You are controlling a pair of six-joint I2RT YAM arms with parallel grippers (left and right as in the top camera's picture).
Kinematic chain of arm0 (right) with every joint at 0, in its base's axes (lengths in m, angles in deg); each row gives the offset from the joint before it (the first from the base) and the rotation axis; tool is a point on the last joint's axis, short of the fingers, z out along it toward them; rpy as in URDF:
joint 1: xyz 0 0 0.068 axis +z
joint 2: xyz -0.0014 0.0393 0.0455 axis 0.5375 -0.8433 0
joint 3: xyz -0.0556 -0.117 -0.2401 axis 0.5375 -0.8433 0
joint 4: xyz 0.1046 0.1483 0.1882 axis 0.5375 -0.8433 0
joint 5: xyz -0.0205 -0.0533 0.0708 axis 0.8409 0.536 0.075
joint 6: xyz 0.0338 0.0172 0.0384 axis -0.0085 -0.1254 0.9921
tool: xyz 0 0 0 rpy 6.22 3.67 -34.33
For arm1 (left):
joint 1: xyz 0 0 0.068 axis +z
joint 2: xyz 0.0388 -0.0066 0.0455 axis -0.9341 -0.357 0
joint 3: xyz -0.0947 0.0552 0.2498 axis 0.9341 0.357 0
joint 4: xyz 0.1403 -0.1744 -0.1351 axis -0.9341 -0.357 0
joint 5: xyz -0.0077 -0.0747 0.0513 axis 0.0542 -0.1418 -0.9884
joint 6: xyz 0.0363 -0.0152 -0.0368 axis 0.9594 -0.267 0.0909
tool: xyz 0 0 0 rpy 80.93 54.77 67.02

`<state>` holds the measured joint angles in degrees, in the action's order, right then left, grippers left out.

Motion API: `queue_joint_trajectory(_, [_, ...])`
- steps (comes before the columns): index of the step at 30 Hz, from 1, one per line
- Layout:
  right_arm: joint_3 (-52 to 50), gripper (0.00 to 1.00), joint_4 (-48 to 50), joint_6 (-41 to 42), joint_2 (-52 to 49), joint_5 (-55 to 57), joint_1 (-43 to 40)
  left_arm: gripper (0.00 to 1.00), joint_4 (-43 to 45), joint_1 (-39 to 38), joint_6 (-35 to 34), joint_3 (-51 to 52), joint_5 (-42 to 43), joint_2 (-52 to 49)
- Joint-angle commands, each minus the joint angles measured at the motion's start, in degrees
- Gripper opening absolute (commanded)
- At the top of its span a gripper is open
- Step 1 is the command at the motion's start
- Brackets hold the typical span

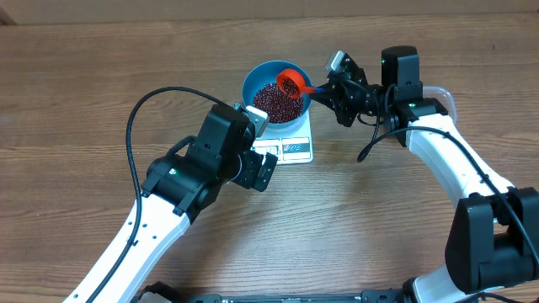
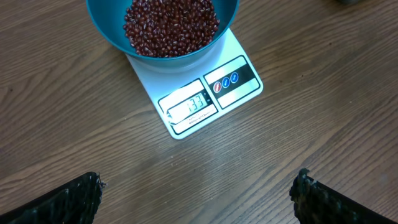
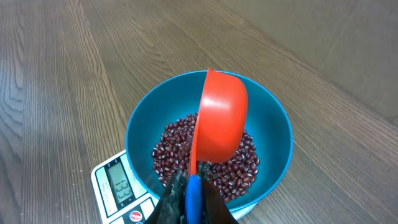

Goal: Scoop item into bowl and weigh 150g on scale
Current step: 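Tilt the red scoop with the right gripper to pour beans into the bowl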

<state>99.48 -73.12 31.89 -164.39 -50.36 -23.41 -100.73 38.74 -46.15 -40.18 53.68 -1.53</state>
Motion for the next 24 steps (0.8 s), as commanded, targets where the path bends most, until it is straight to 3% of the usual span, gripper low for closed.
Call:
queue_joint_trajectory(1, [0.04, 0.04, -0.07, -1.14, -0.24, 0.0, 0.07, 1.0, -0.02, 0.07, 0.87, 0.22, 0.46, -0.35])
queue_joint_trajectory(24, [0.04, 0.04, -1.38, -1.14, -0.24, 0.0, 0.07, 1.0, -0.02, 0.07, 0.87, 0.2, 0.46, -0.35])
